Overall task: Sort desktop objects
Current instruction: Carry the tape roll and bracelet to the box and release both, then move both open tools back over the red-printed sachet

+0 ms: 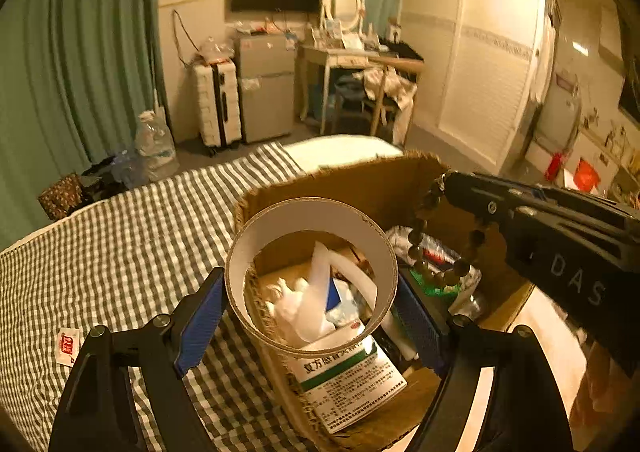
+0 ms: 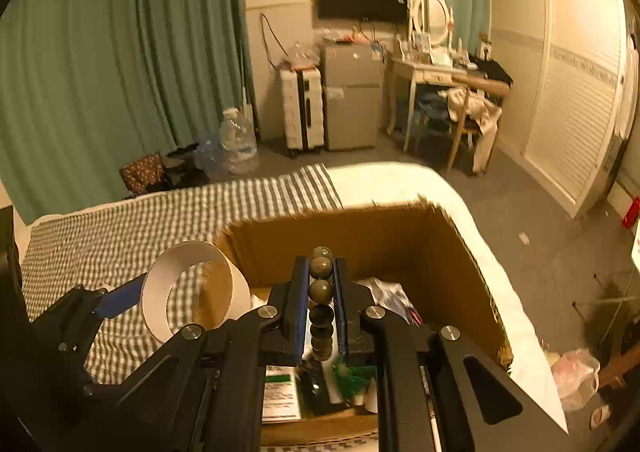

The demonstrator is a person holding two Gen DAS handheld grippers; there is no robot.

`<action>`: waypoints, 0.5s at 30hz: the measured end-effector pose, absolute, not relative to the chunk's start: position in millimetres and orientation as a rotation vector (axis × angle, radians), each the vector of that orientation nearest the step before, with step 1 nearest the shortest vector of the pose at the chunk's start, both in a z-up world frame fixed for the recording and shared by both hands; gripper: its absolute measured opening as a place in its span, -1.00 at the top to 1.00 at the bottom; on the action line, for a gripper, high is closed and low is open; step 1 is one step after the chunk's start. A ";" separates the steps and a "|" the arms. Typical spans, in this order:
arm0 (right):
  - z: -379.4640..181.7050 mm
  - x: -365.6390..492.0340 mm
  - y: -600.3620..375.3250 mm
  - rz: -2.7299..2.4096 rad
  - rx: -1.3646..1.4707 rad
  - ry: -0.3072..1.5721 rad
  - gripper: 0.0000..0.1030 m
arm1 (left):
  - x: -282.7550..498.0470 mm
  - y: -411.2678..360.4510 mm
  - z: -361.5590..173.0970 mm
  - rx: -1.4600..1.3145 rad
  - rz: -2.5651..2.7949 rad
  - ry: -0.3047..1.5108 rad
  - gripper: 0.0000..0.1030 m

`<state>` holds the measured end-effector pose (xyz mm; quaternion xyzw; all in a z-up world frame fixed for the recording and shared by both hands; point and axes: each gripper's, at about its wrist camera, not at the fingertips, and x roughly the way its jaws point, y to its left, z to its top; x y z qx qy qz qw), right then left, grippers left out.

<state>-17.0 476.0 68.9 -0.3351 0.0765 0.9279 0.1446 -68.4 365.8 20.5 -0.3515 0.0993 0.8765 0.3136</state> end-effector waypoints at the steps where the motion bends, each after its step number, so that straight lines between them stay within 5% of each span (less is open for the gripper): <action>1: 65.7 -17.1 481.1 2.659 -0.959 0.239 0.77 | -68.9 367.9 19.7 -0.931 2.313 0.282 -0.88; 3: 64.5 -12.8 491.6 2.637 -0.941 0.273 0.20 | -62.4 365.9 21.0 -0.916 2.335 0.320 -0.96; 4: 65.1 -11.0 494.4 2.627 -0.932 0.290 -0.47 | -59.9 361.2 22.8 -0.894 2.352 0.339 -0.96; 5: 67.7 -6.4 495.9 2.611 -0.892 0.308 -0.57 | -57.4 356.1 24.6 -0.878 2.366 0.351 -0.96; 15: 97.5 14.1 445.7 2.686 -0.751 0.307 -0.58 | -59.3 235.2 51.1 -0.841 2.590 0.248 -1.00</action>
